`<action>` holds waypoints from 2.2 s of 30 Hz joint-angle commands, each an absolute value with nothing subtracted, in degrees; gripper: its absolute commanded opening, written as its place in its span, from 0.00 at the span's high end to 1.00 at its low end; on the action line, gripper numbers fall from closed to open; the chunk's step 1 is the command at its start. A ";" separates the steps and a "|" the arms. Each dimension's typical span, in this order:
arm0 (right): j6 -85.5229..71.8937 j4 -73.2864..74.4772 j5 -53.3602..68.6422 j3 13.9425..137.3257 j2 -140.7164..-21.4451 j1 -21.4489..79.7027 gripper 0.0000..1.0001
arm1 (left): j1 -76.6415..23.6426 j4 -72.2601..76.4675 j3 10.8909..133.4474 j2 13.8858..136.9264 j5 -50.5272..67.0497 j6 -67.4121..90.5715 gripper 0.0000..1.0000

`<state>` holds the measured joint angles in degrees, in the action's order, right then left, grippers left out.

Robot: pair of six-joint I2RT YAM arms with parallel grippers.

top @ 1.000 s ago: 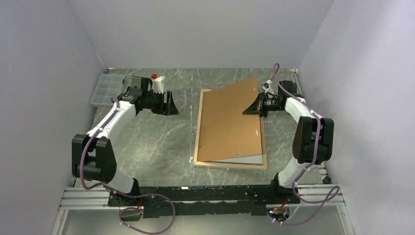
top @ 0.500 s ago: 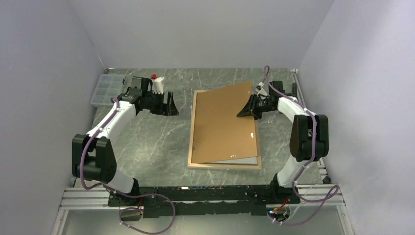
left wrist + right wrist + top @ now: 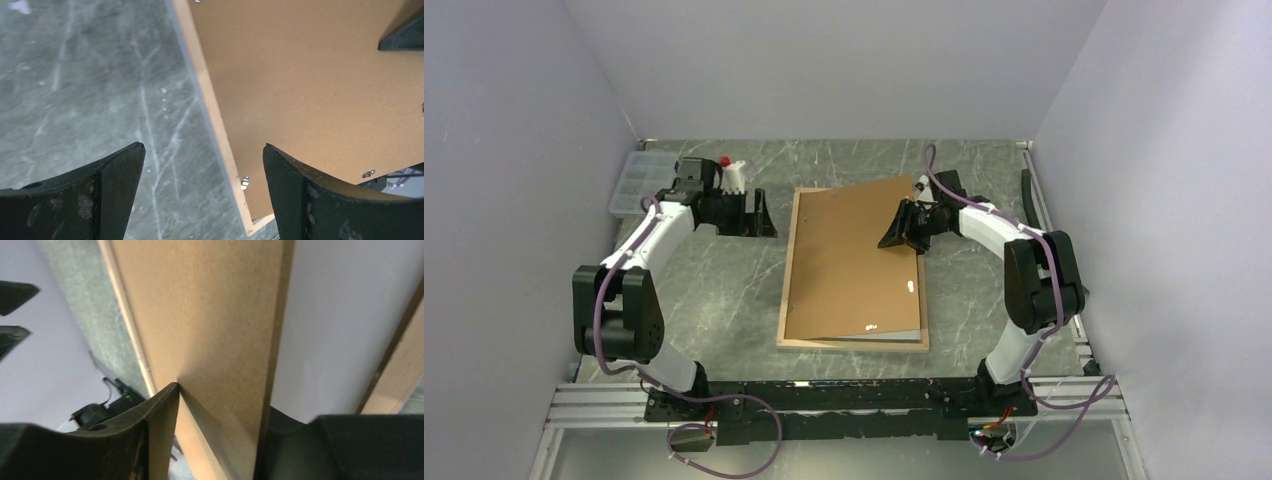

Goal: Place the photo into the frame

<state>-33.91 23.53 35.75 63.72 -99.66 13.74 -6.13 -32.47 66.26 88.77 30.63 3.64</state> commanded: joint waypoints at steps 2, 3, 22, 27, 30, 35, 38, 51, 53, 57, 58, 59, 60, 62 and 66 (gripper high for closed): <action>-34.47 27.46 24.70 69.61 -102.39 17.16 0.43 | -0.68 -33.52 68.85 88.91 33.69 1.22 0.07; -34.26 28.42 23.36 70.95 -102.88 17.73 0.38 | -0.18 -33.49 68.78 88.63 33.94 0.96 0.07; -27.16 43.79 9.77 79.94 -103.89 20.81 0.00 | 1.39 -32.54 65.95 85.53 34.72 0.70 0.08; -26.82 44.98 8.17 80.46 -103.87 20.80 0.00 | 1.40 -32.43 65.87 84.44 34.10 0.70 0.06; -26.27 46.30 5.59 81.15 -103.24 20.66 0.00 | 1.37 -32.35 65.99 84.01 33.22 0.69 0.06; -25.84 47.54 2.30 82.96 -101.24 20.39 0.00 | 1.40 -32.28 66.17 83.65 33.48 -0.83 0.06; -26.45 48.14 0.24 84.19 -98.55 20.67 0.00 | 1.35 -32.80 67.07 83.41 33.31 -1.04 0.06; -41.01 26.24 -0.86 62.25 -76.83 23.80 0.07 | 1.84 -39.18 73.81 85.60 32.78 -6.14 0.06; -42.66 22.22 1.22 58.81 -75.57 27.63 0.12 | 1.75 -39.72 72.95 87.10 35.24 -5.20 0.06; -48.34 14.75 2.87 53.28 -73.89 35.88 0.15 | 1.19 -39.21 70.72 90.55 38.87 -2.59 0.12; -50.22 12.75 2.18 52.09 -73.98 38.12 0.17 | 0.93 -38.70 70.06 91.23 39.56 -2.00 0.14; -51.88 10.78 1.59 50.92 -74.35 40.39 0.19 | 0.64 -38.09 69.38 92.03 40.35 -1.56 0.16; -53.51 9.24 0.87 49.97 -74.99 42.23 0.21 | 0.48 -37.89 69.00 92.81 40.99 -1.16 0.18; -56.06 6.26 0.19 49.04 -77.15 45.84 0.24 | 0.38 -37.85 68.82 94.98 42.56 -0.88 0.24; -55.39 1.71 -3.28 50.01 -82.81 52.12 0.26 | -2.34 -39.84 69.63 99.79 44.54 -1.34 0.40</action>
